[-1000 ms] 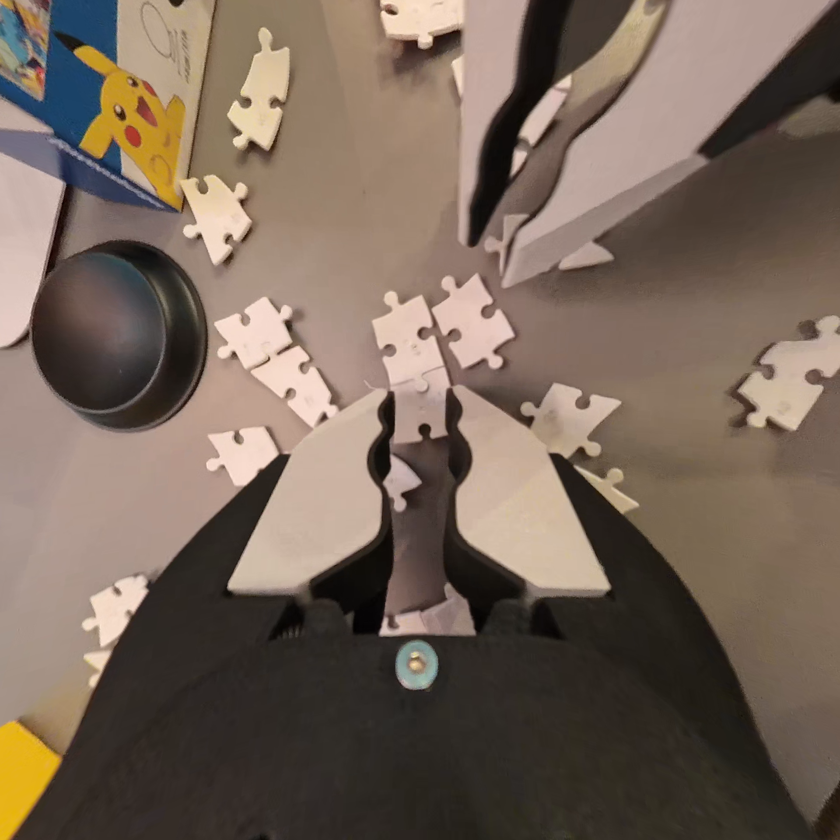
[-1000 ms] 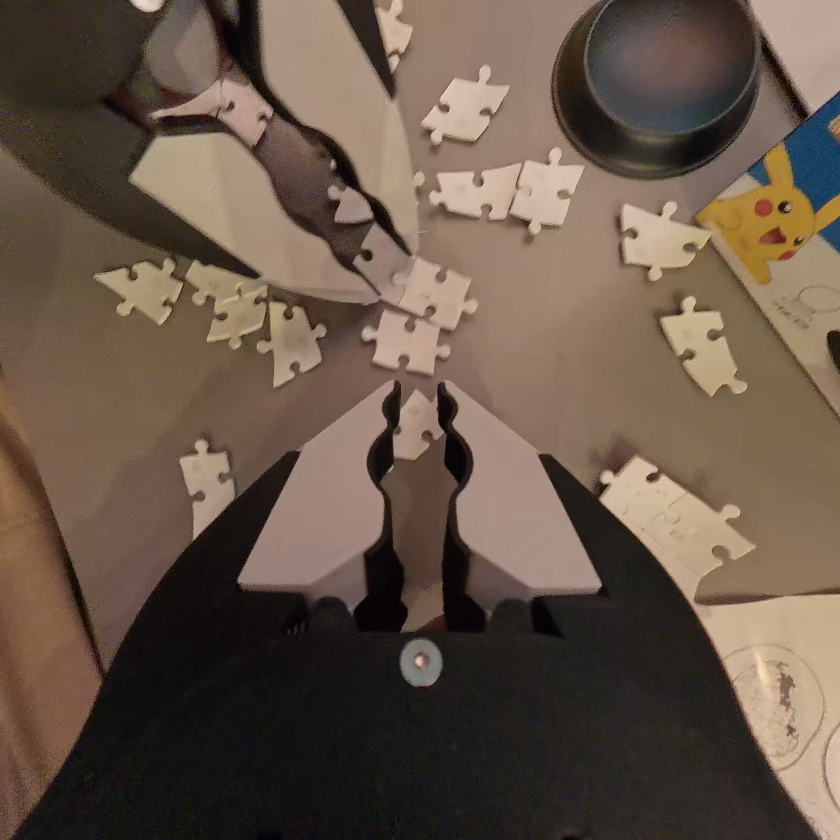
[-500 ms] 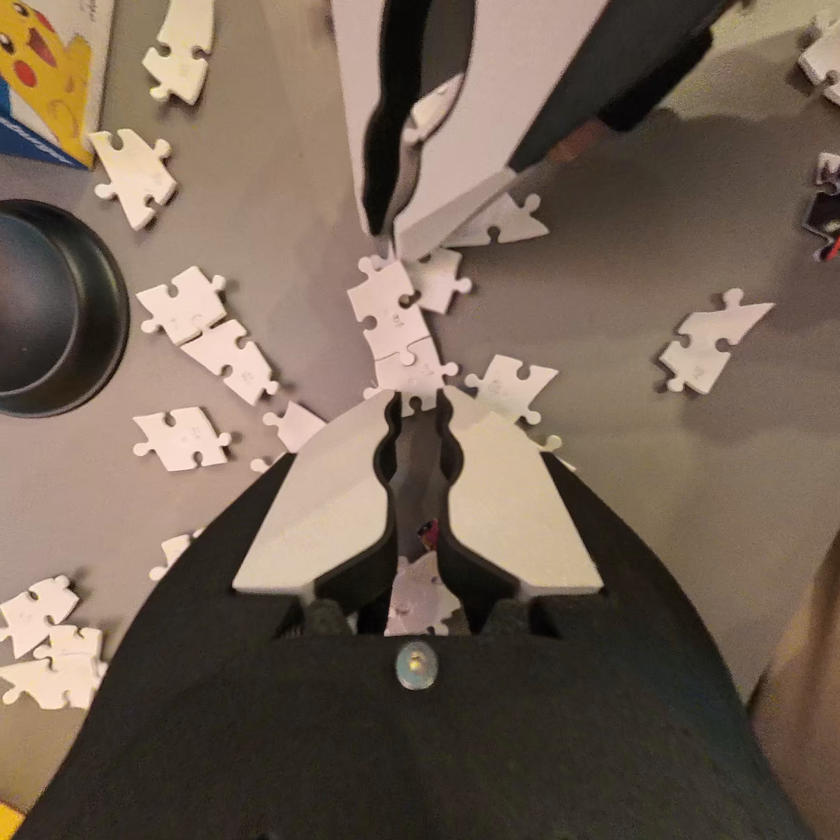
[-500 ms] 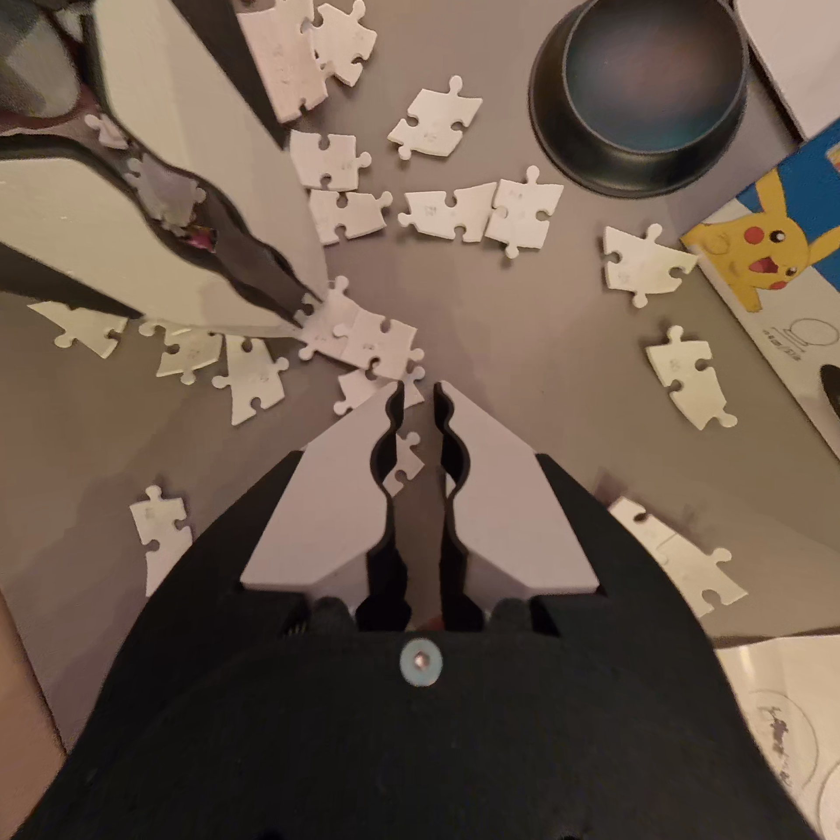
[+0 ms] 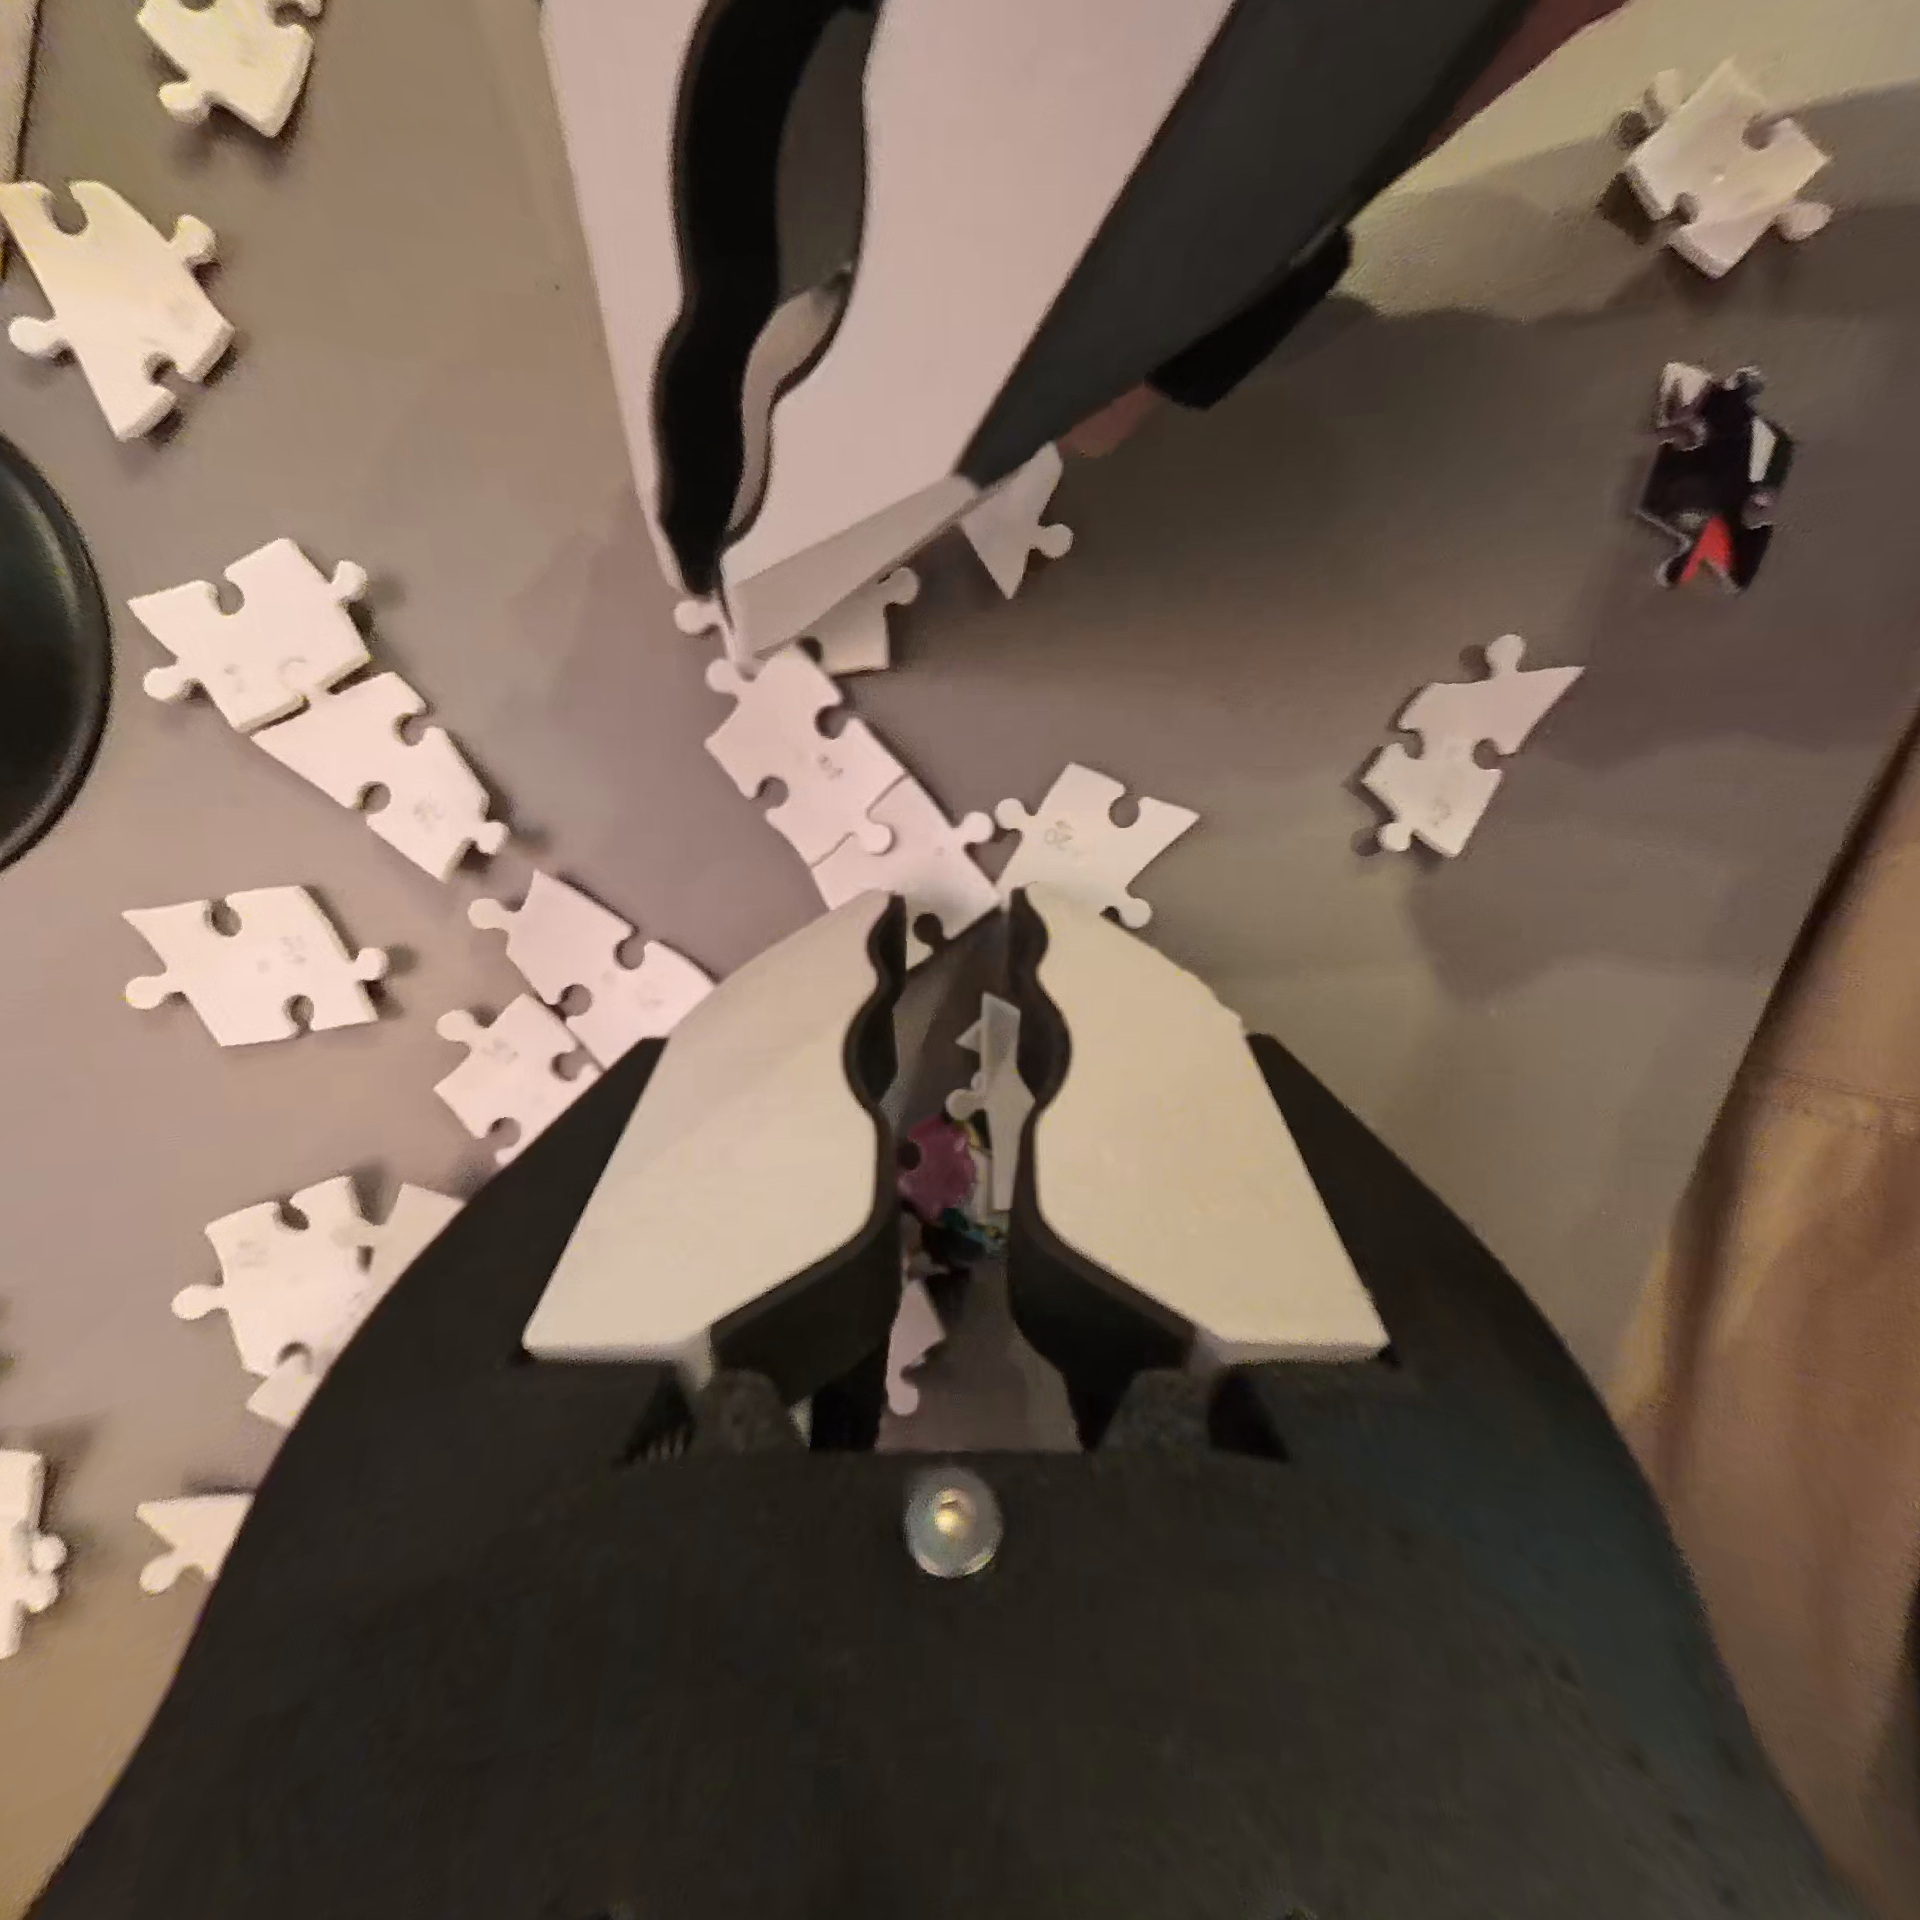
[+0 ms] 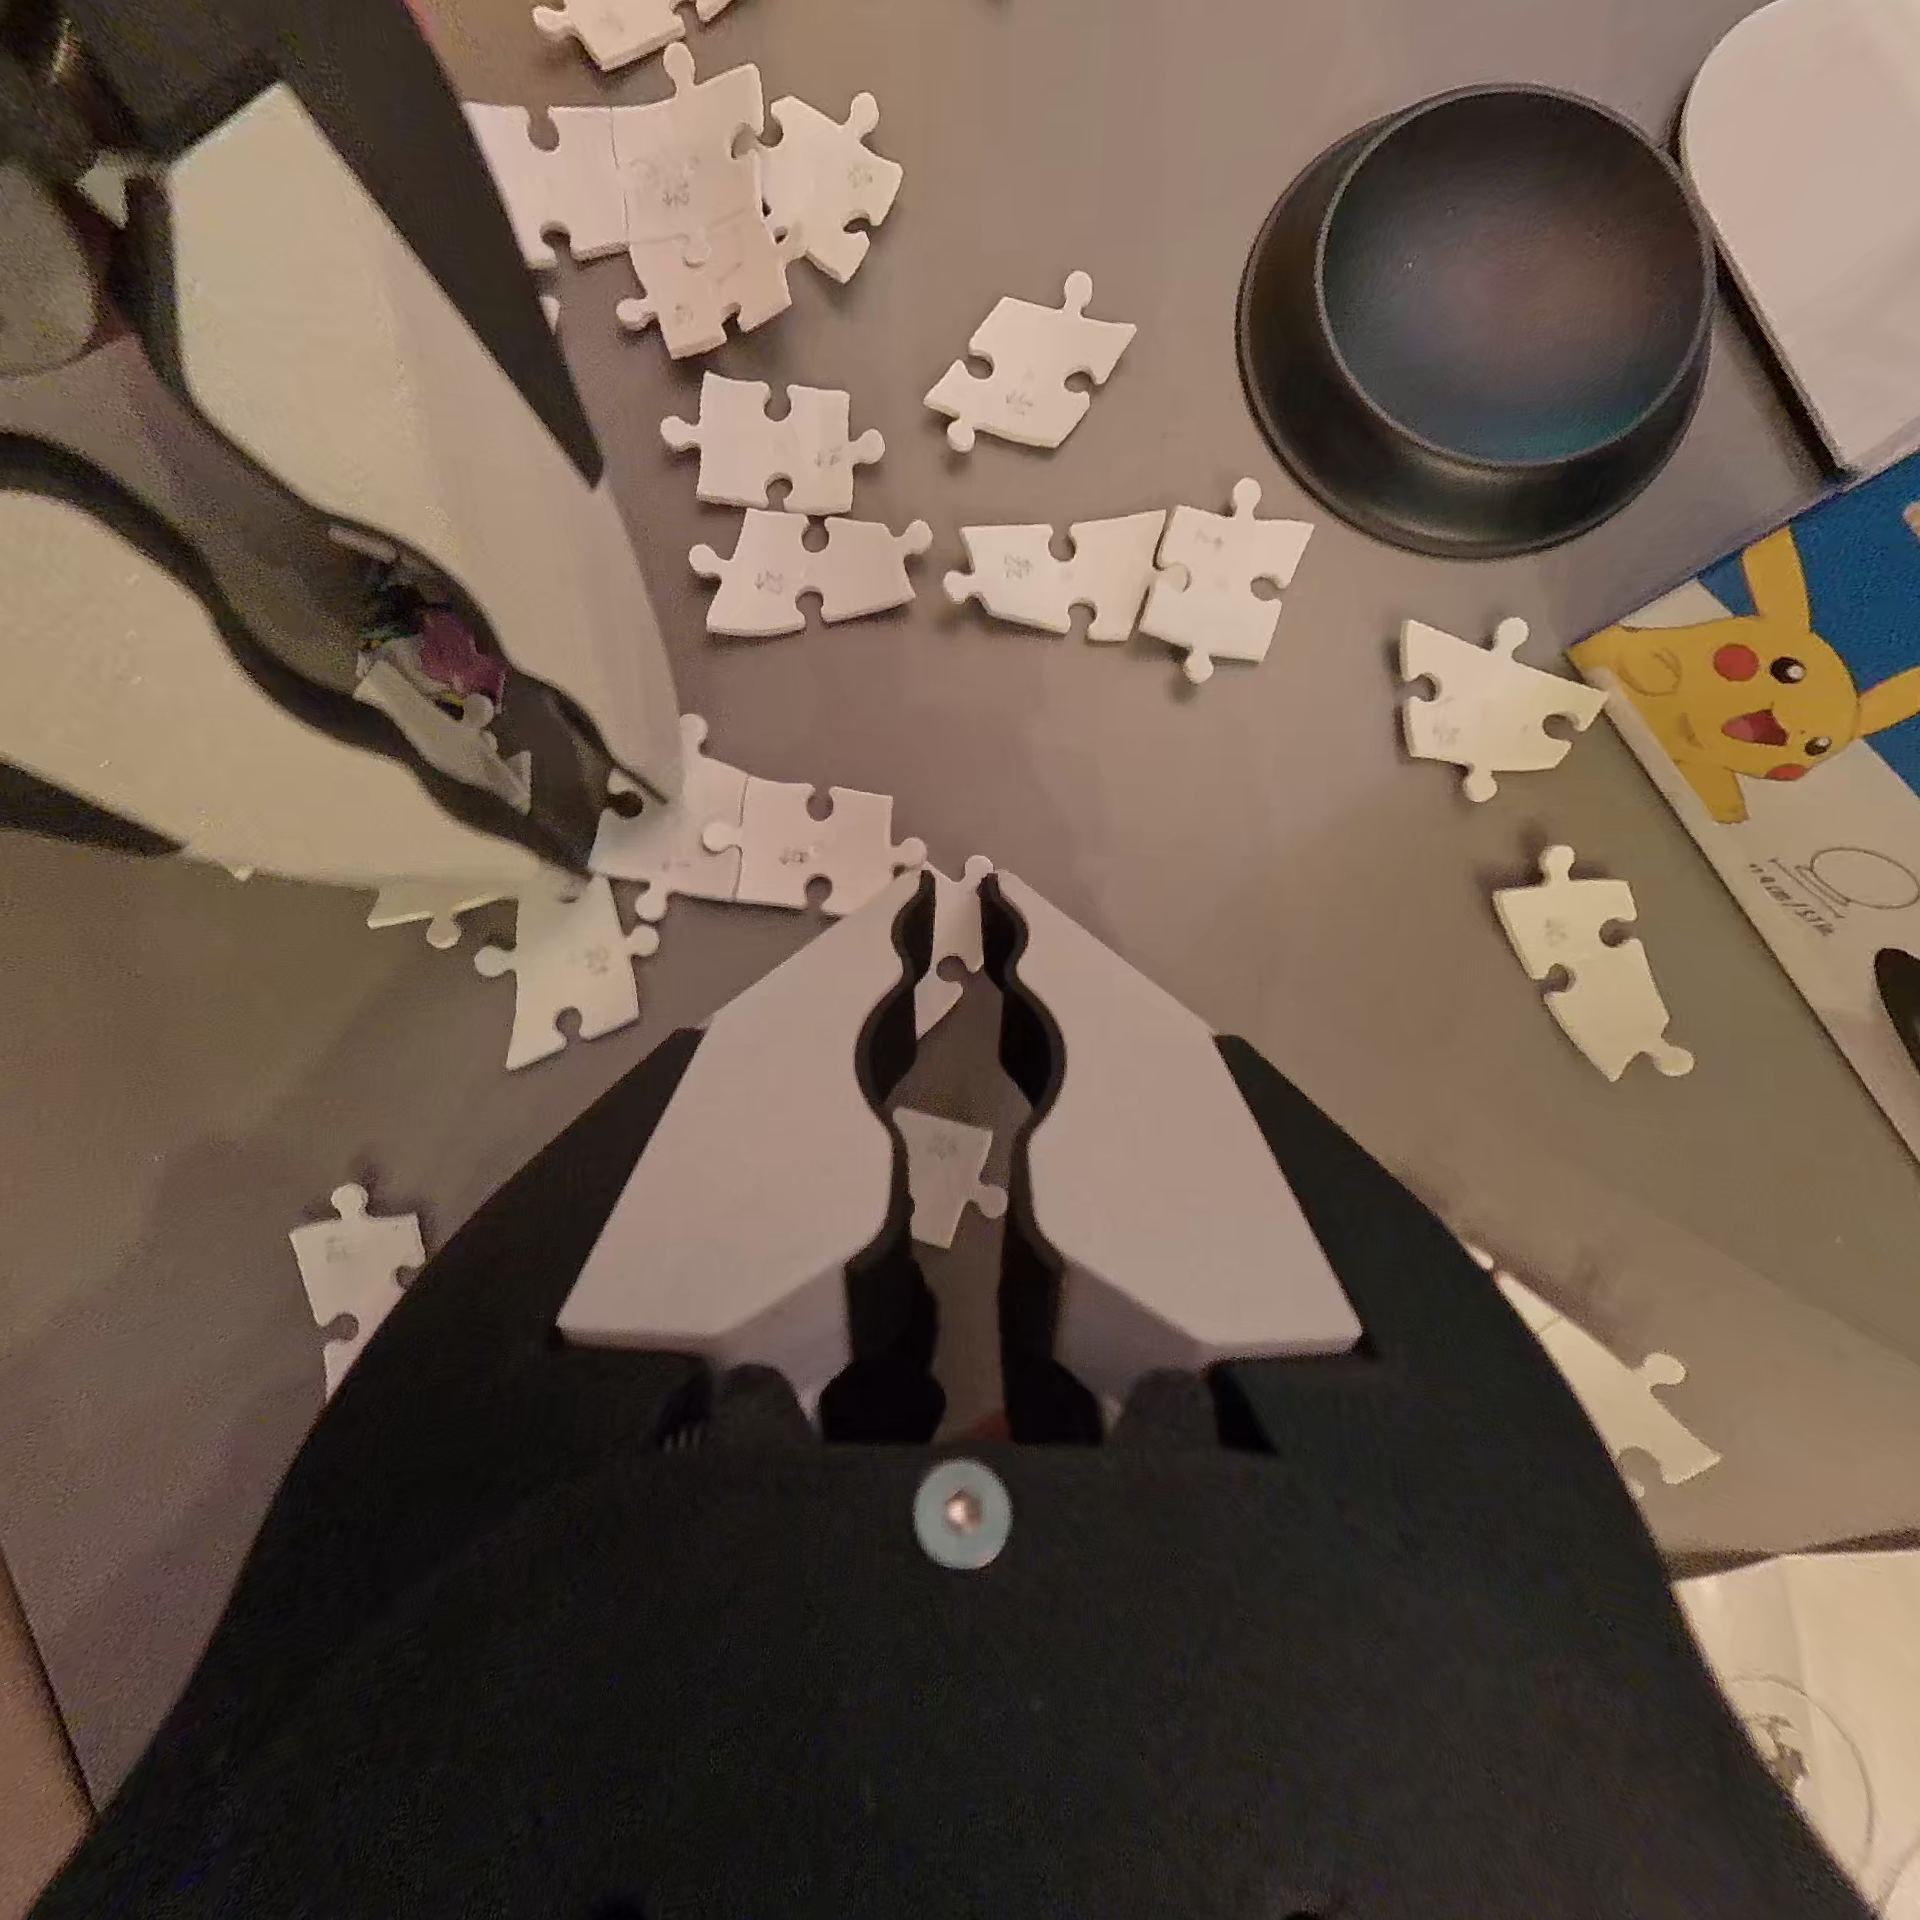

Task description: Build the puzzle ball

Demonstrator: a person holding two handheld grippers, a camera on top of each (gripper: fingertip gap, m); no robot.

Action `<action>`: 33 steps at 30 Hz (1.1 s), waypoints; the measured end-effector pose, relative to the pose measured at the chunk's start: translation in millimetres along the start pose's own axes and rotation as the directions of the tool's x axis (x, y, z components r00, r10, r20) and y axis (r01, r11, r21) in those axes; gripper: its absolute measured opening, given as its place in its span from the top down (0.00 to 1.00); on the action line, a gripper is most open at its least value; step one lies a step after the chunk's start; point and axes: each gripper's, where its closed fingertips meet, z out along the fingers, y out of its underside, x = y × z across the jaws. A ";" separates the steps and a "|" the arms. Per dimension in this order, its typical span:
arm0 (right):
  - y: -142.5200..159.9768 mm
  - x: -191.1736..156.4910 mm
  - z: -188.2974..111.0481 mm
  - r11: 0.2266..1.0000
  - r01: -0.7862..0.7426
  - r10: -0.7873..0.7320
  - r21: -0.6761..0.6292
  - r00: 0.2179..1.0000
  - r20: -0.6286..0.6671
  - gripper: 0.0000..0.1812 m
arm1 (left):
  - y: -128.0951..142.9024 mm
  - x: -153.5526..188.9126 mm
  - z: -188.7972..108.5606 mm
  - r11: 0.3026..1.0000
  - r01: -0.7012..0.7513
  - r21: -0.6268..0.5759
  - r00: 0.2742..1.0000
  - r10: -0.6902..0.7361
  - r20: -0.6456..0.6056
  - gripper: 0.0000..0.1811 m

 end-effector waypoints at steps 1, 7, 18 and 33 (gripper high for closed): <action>-1.5 0.4 1.0 1.000 -0.003 0.003 0.003 1.000 0.001 0.96 | -0.1 1.2 -1.1 1.000 -0.002 0.006 1.000 0.002 0.000 0.90; -6.4 -8.5 -16.5 0.998 0.055 -0.055 0.018 0.998 0.001 0.95 | 7.9 -7.0 -12.9 0.999 0.007 0.034 1.000 -0.008 0.019 0.91; 19.4 -71.6 -11.8 0.988 0.139 -0.125 -0.067 0.976 0.178 0.98 | 28.7 -15.0 -16.0 0.999 -0.015 -0.048 0.999 0.017 0.039 0.91; -8.2 -73.2 -6.3 0.988 0.153 -0.155 0.020 0.981 0.121 0.90 | 39.6 -21.0 -28.4 0.999 -0.024 -0.037 1.000 0.024 0.009 0.91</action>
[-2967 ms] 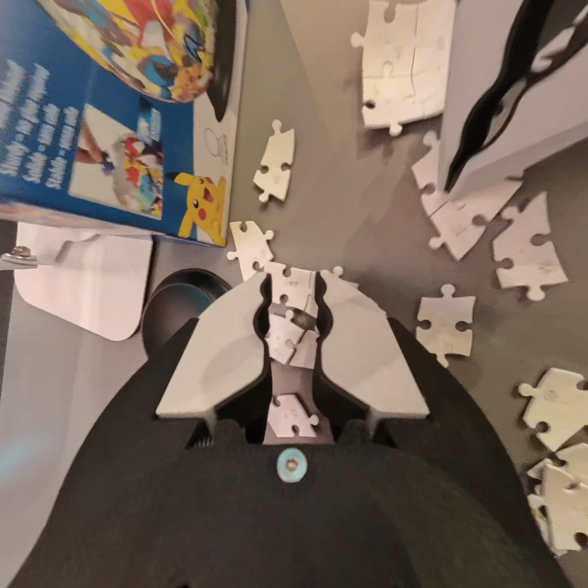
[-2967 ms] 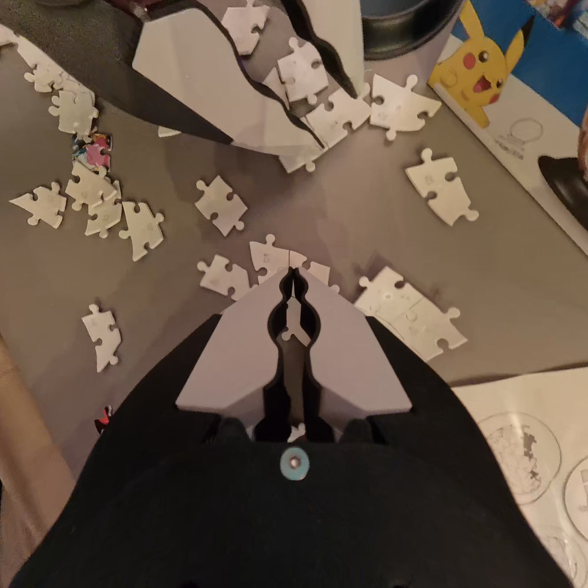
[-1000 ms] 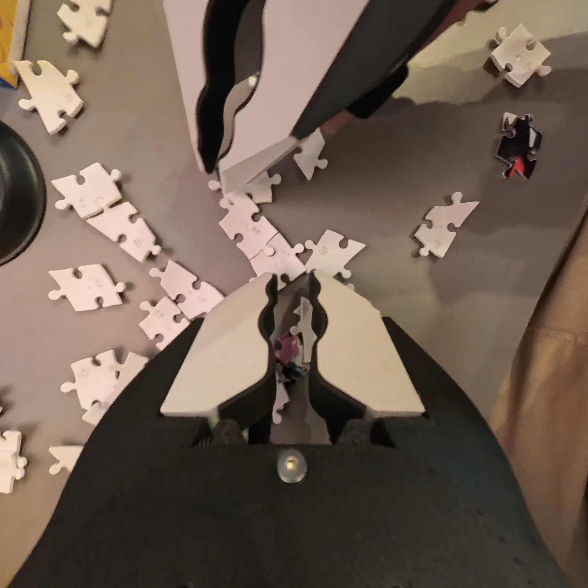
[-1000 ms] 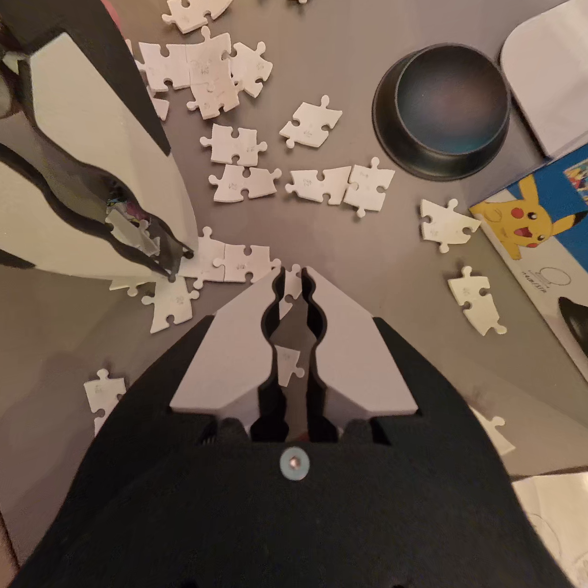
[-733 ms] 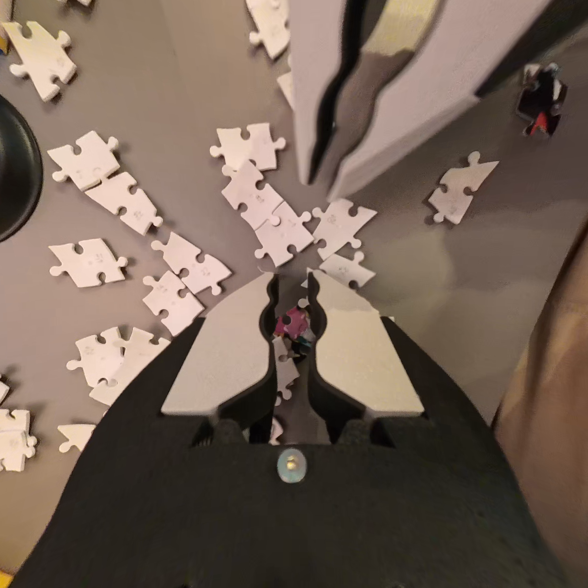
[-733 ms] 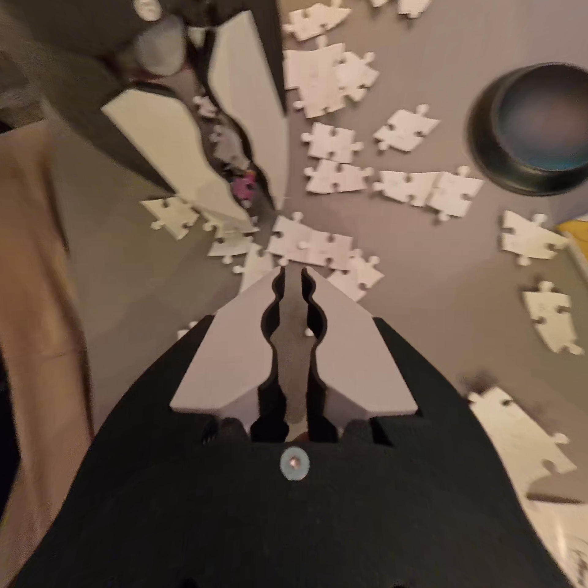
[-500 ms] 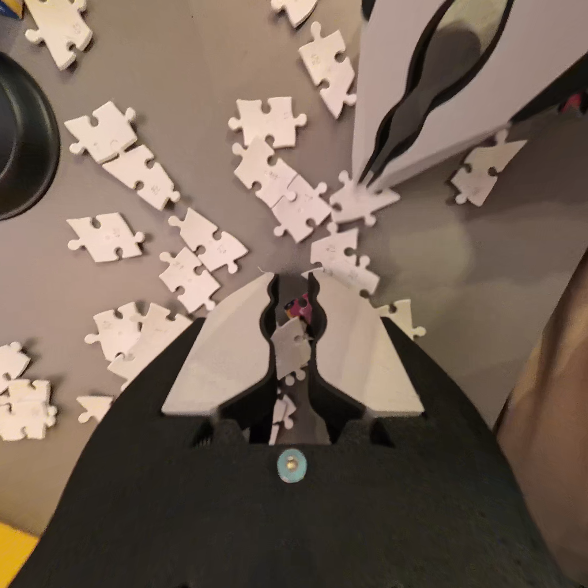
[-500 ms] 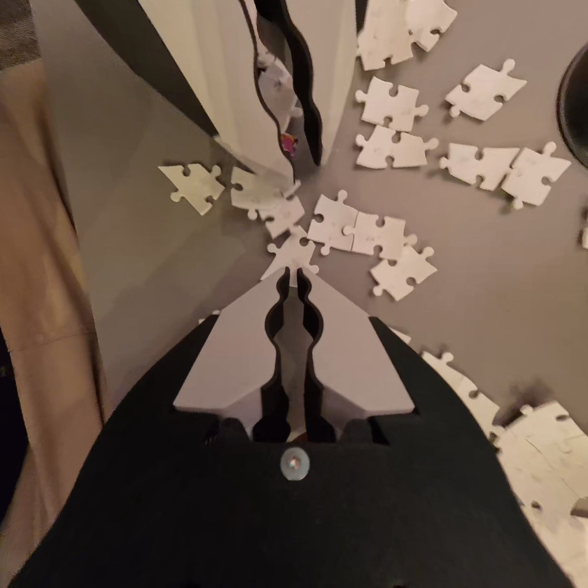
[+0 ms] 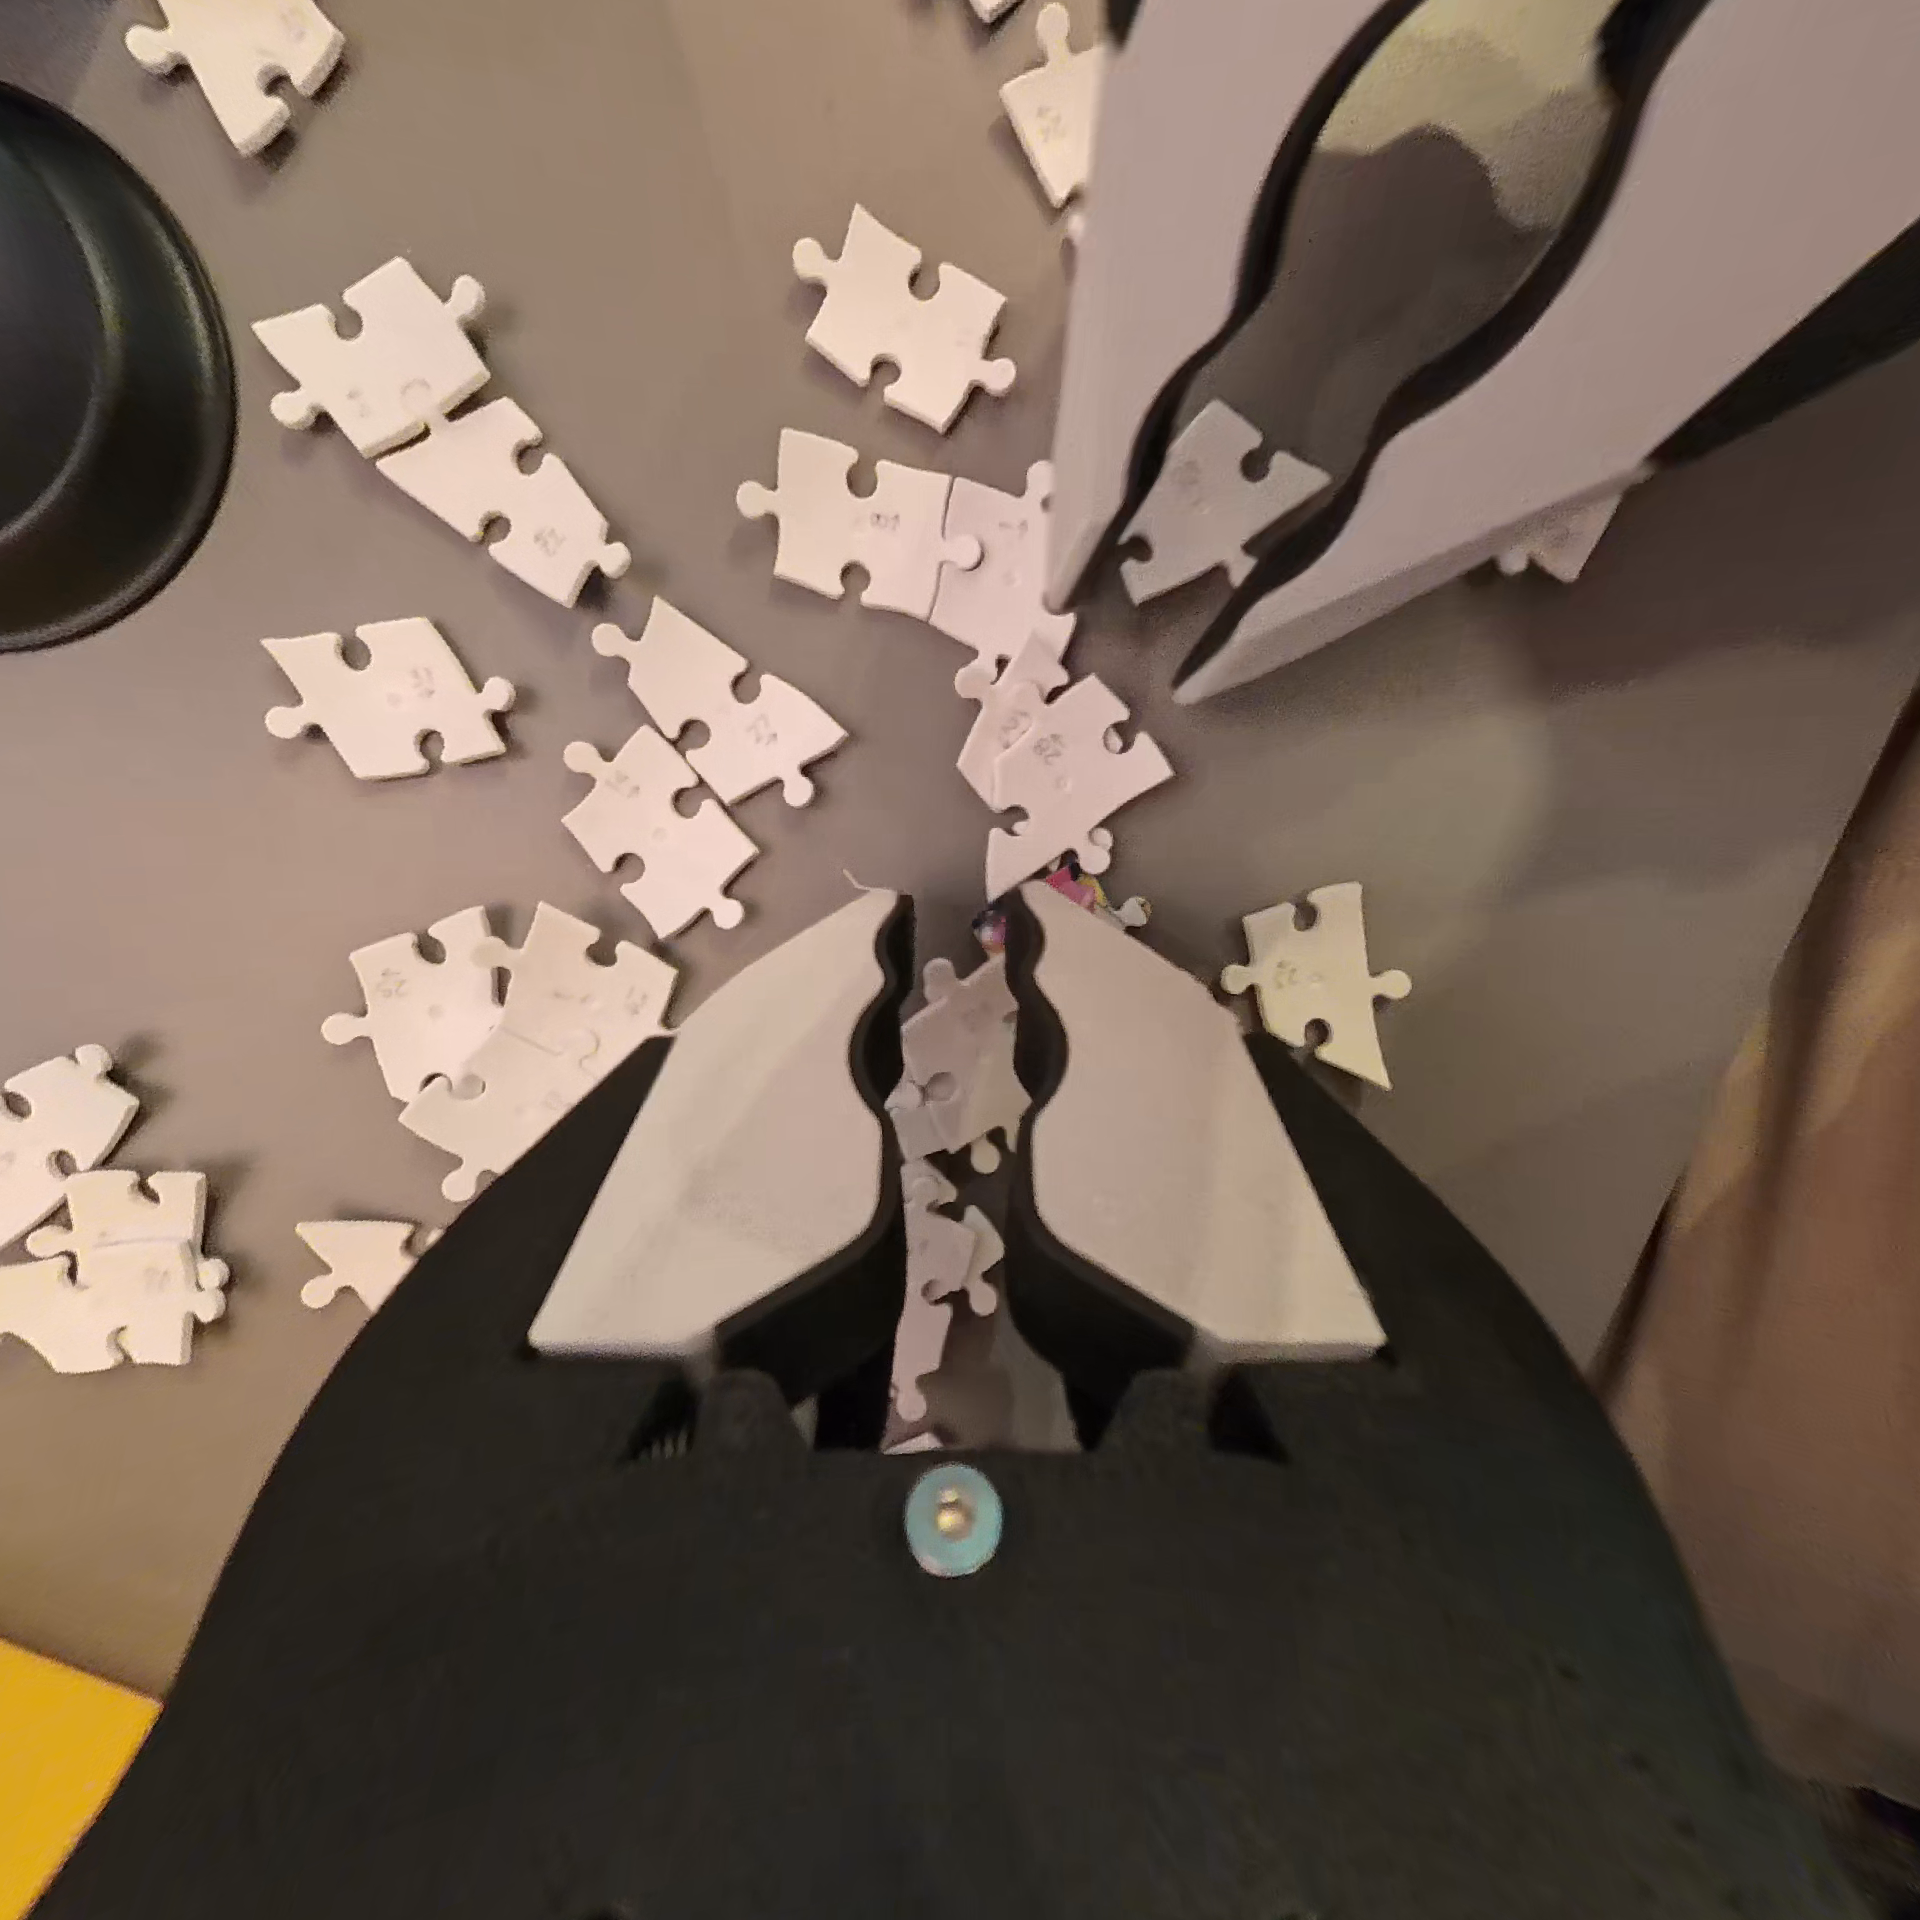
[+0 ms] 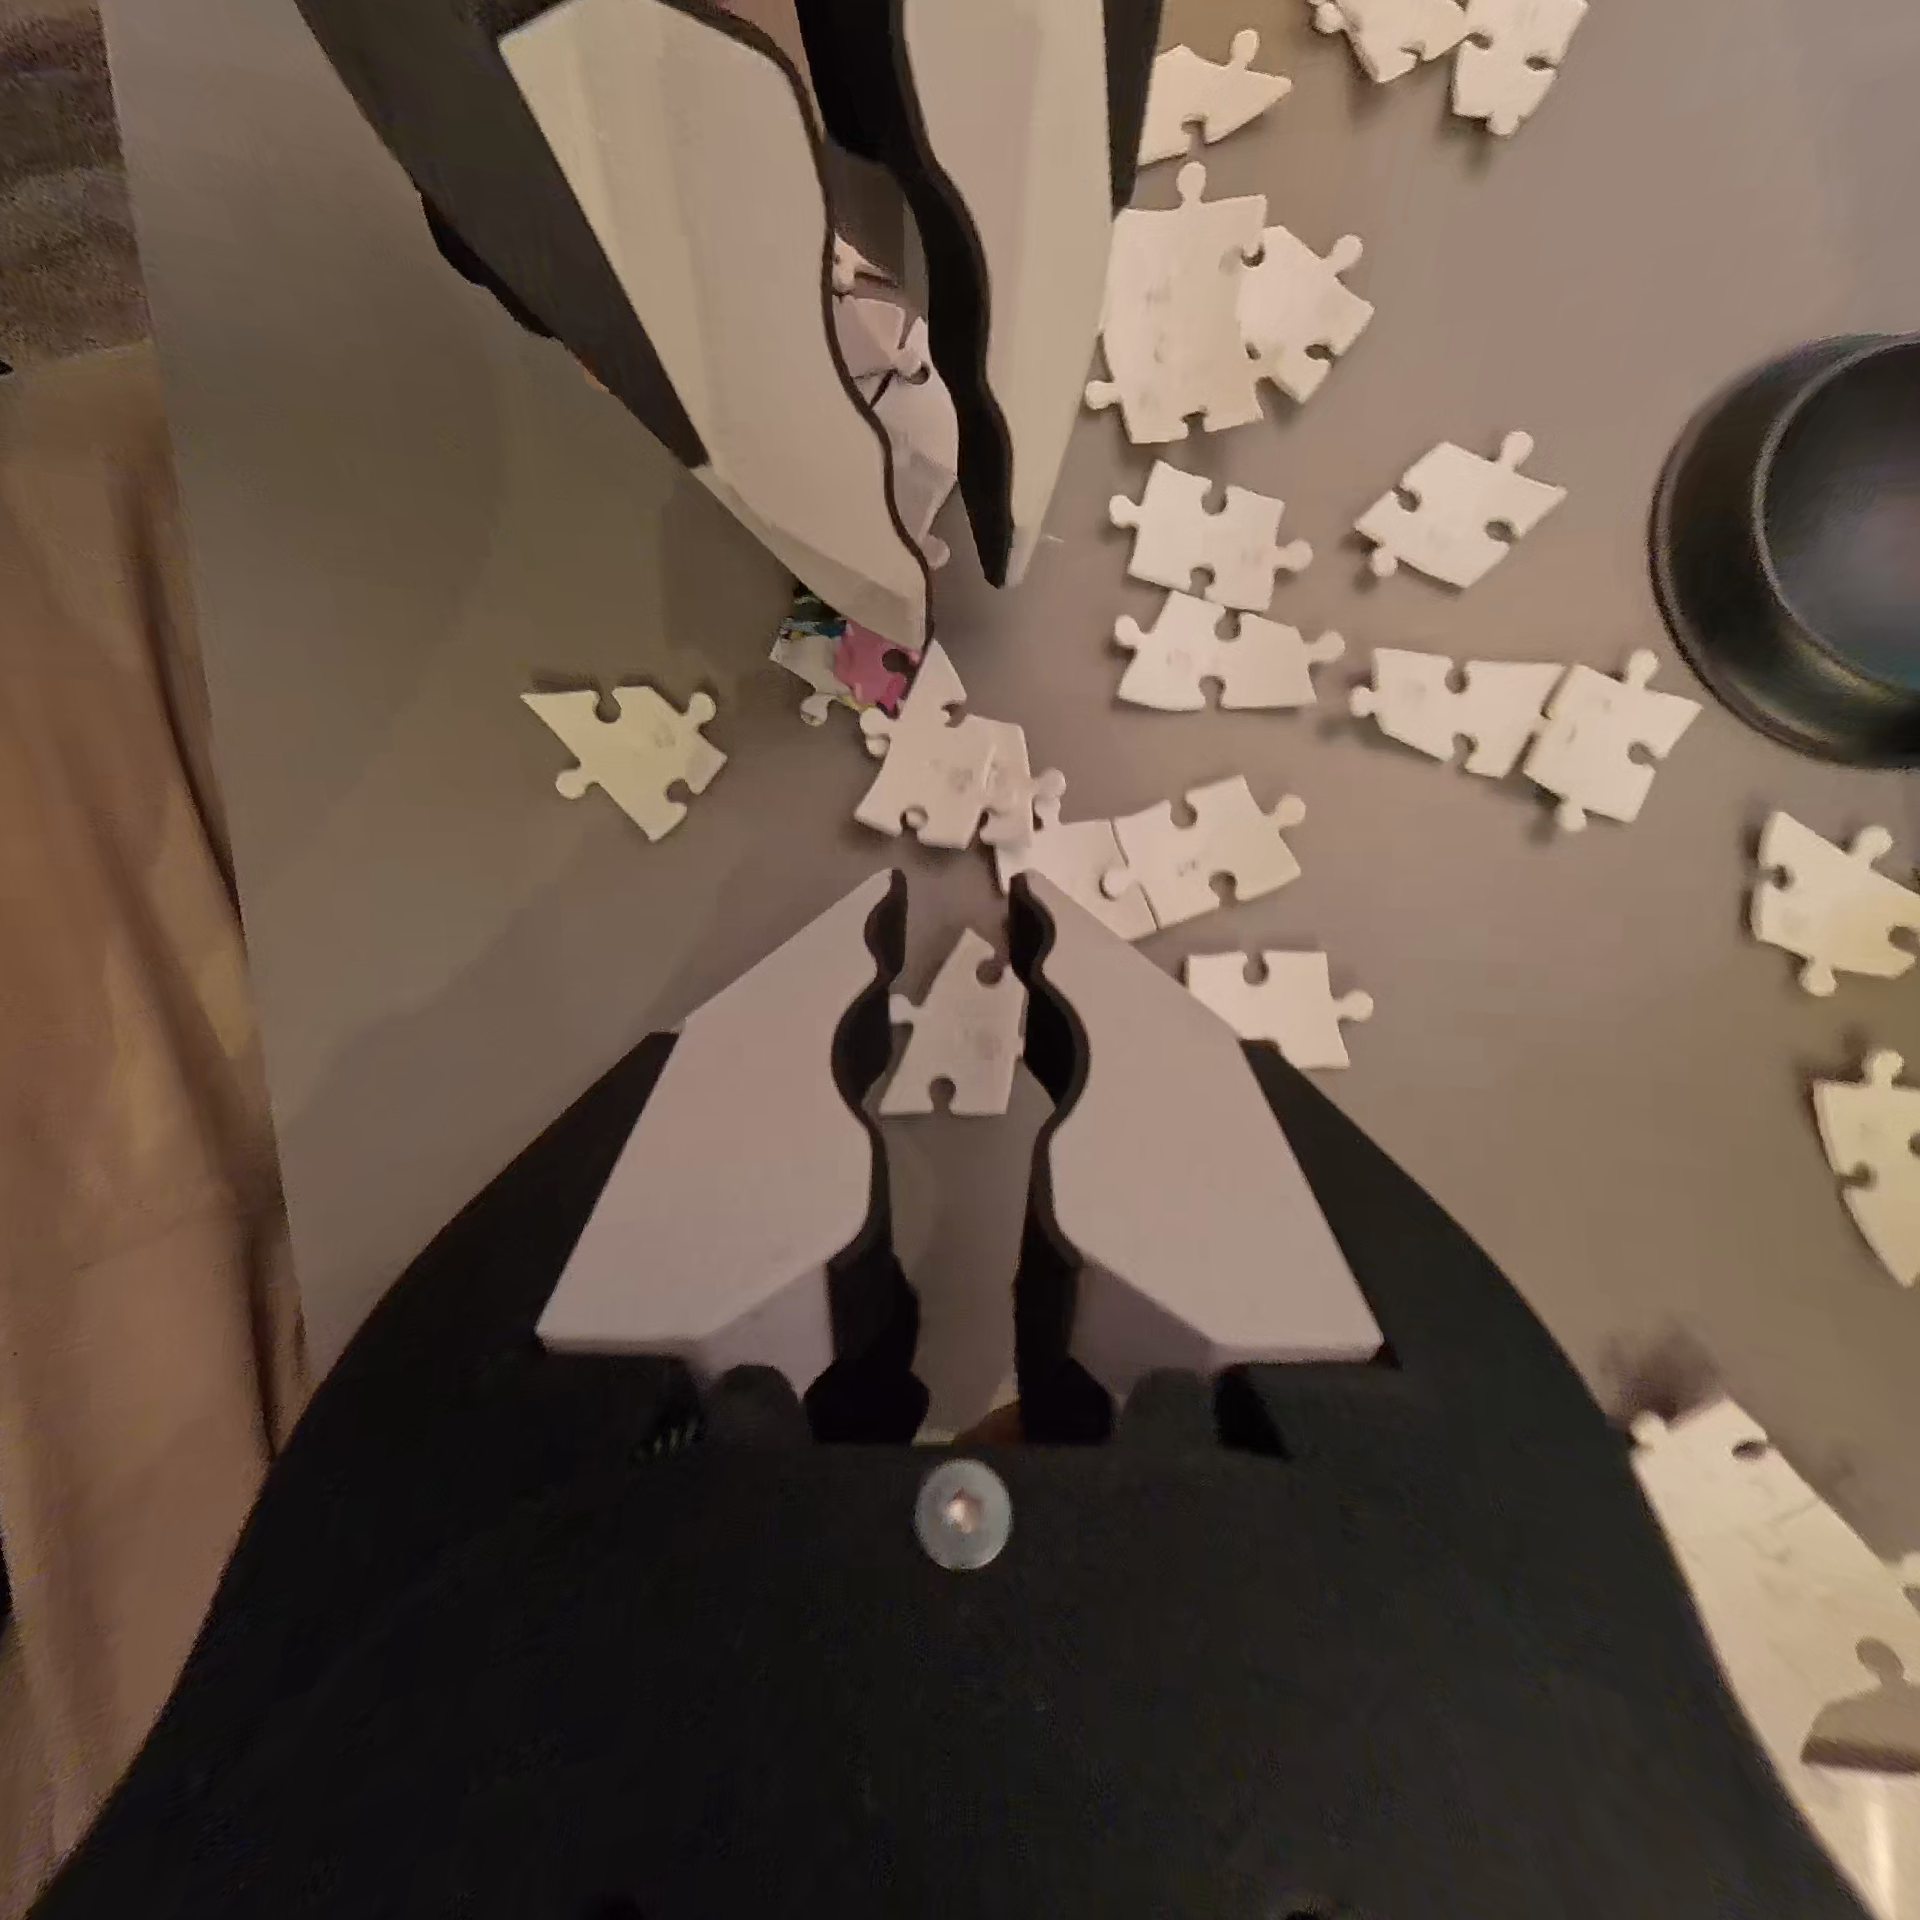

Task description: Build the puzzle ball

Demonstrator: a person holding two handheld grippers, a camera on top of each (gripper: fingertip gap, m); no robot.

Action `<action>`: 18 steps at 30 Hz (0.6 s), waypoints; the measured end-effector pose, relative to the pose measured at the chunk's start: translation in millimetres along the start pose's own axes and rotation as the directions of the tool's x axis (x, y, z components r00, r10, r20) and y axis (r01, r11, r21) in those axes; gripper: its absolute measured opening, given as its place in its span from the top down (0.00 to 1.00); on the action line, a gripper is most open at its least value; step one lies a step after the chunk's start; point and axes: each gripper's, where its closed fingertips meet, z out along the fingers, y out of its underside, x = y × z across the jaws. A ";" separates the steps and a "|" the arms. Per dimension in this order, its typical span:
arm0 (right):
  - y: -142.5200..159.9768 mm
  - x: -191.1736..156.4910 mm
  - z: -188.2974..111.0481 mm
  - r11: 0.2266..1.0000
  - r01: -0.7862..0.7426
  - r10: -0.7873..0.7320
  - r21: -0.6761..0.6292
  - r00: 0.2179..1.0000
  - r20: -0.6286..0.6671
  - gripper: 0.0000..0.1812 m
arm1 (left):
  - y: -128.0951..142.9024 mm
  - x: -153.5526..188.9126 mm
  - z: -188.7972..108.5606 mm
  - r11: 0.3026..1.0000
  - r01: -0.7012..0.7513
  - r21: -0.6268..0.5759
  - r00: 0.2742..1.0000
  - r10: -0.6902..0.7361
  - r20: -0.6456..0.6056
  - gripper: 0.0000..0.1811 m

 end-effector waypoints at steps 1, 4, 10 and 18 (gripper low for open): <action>-1.1 0.2 5.4 1.000 0.003 -0.003 -0.008 1.000 -0.002 0.89 | 0.4 1.4 1.3 1.000 -0.006 -0.004 1.000 0.006 -0.003 0.91; -7.6 -3.2 17.5 1.000 -0.019 0.018 0.002 0.999 0.026 0.86 | 1.7 5.5 5.5 1.000 -0.022 -0.021 1.000 0.022 -0.013 0.91; -13.4 1.1 24.2 1.000 -0.014 0.014 0.004 1.000 -0.017 0.97 | 5.6 2.7 3.0 0.999 -0.030 -0.028 0.999 0.029 -0.012 0.92; -18.7 13.0 14.9 0.998 -0.055 0.056 0.033 0.998 -0.031 0.93 | 2.3 3.6 2.8 0.999 -0.047 -0.005 0.999 0.047 -0.010 0.92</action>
